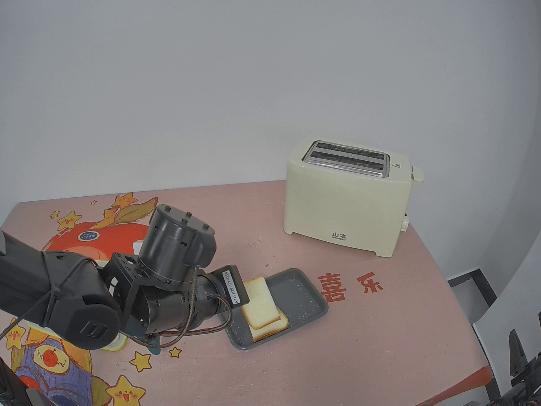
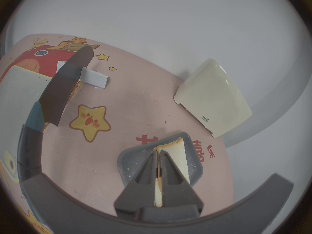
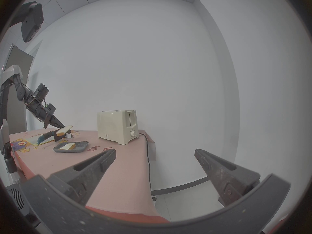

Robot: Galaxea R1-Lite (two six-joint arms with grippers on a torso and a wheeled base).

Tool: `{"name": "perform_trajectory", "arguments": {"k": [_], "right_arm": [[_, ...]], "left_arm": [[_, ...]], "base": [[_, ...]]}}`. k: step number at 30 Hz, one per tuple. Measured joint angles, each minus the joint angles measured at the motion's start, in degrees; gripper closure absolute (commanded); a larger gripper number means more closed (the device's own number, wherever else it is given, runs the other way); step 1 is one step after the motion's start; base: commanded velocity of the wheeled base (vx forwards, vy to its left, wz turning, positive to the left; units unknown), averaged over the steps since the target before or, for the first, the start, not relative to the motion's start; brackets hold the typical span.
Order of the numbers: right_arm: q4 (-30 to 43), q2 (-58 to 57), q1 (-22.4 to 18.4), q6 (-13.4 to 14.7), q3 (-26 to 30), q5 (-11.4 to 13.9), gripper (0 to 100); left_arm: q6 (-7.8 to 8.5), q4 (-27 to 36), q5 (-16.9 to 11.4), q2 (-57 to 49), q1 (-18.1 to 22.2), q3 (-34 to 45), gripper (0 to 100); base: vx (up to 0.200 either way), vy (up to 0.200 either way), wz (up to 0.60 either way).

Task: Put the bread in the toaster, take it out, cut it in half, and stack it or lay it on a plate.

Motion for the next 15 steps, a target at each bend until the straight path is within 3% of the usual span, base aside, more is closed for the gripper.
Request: {"name": "perform_trajectory", "arguments": {"k": [15], "right_arm": [[0.0, 0.0, 0.0, 0.0, 0.0, 0.02, 0]], "left_arm": [[0.09, -0.09, -0.27, 0.11, -0.26, 0.18, 100]], "base": [[0.0, 0.0, 0.0]]}}
